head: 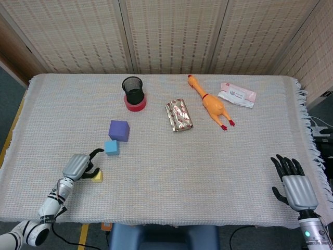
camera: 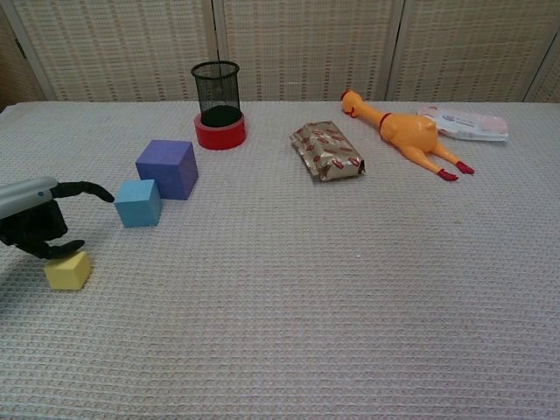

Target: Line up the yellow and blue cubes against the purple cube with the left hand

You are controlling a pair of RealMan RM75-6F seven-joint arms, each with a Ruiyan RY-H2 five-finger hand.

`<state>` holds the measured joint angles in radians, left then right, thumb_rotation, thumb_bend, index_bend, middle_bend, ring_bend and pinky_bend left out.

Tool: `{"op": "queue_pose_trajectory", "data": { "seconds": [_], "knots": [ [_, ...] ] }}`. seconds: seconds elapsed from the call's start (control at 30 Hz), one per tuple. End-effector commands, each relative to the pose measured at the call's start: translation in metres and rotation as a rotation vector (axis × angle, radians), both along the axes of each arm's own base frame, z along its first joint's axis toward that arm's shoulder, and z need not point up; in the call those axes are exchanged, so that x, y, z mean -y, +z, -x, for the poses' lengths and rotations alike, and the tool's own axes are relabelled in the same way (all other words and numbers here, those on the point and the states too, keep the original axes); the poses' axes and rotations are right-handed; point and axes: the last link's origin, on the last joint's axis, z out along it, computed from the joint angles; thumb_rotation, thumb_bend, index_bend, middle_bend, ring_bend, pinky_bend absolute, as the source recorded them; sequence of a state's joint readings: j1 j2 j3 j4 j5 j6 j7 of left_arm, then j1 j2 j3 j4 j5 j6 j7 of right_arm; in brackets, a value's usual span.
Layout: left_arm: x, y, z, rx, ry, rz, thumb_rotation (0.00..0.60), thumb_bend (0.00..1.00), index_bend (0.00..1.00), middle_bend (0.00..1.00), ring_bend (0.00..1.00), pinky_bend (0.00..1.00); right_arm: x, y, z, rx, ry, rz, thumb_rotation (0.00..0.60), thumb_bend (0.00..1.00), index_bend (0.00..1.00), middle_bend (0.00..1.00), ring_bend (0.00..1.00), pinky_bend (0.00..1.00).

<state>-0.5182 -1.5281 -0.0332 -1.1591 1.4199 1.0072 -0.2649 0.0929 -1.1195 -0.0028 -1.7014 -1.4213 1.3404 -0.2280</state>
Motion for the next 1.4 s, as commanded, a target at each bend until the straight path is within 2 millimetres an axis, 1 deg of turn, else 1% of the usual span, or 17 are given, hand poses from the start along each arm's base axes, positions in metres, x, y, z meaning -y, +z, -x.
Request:
{"op": "queue_pose_trajectory", "data": {
  "seconds": [0.03, 0.33, 0.47, 0.63, 1.07, 1.27, 1.4],
  "knots": [
    [-0.002, -0.002, -0.003, 0.003, -0.007, 0.007, 0.600, 0.40, 0.18, 1.00, 1.00, 1.00, 0.000, 0.000, 0.000, -0.001, -0.002, 0.002, 0.600, 0.10, 0.00, 0.00, 0.00, 0.00],
    [-0.009, -0.009, -0.009, 0.010, -0.012, 0.030, 0.600, 0.39, 0.18, 1.00, 1.00, 1.00, 0.000, 0.002, 0.001, 0.001, -0.003, 0.008, 0.600, 0.10, 0.00, 0.00, 0.00, 0.00],
    [-0.014, -0.009, -0.005, 0.007, 0.007, 0.029, 0.600, 0.39, 0.18, 1.00, 1.00, 1.00, -0.001, 0.003, 0.001, 0.000, -0.004, 0.012, 0.600, 0.10, 0.00, 0.00, 0.00, 0.00],
    [-0.014, -0.009, -0.002, 0.010, 0.019, 0.030, 0.600, 0.40, 0.18, 1.00, 1.00, 1.00, 0.000, 0.002, 0.001, -0.001, -0.007, 0.008, 0.600, 0.10, 0.00, 0.00, 0.00, 0.00],
    [-0.023, -0.017, -0.003, 0.040, 0.061, 0.082, 0.600, 0.39, 0.20, 1.00, 1.00, 1.00, 0.000, 0.002, 0.001, -0.001, -0.004, 0.011, 0.600, 0.10, 0.00, 0.00, 0.00, 0.00],
    [-0.027, -0.017, 0.002, 0.037, 0.076, 0.075, 0.600, 0.39, 0.19, 1.00, 1.00, 1.00, -0.001, 0.003, 0.001, -0.003, -0.007, 0.013, 0.600, 0.10, 0.00, 0.00, 0.00, 0.00],
    [-0.025, -0.016, 0.003, 0.039, 0.071, 0.069, 0.600, 0.39, 0.18, 1.00, 1.00, 1.00, 0.000, 0.002, 0.001, -0.003, -0.008, 0.010, 0.600, 0.10, 0.00, 0.00, 0.00, 0.00]
  ]
}}
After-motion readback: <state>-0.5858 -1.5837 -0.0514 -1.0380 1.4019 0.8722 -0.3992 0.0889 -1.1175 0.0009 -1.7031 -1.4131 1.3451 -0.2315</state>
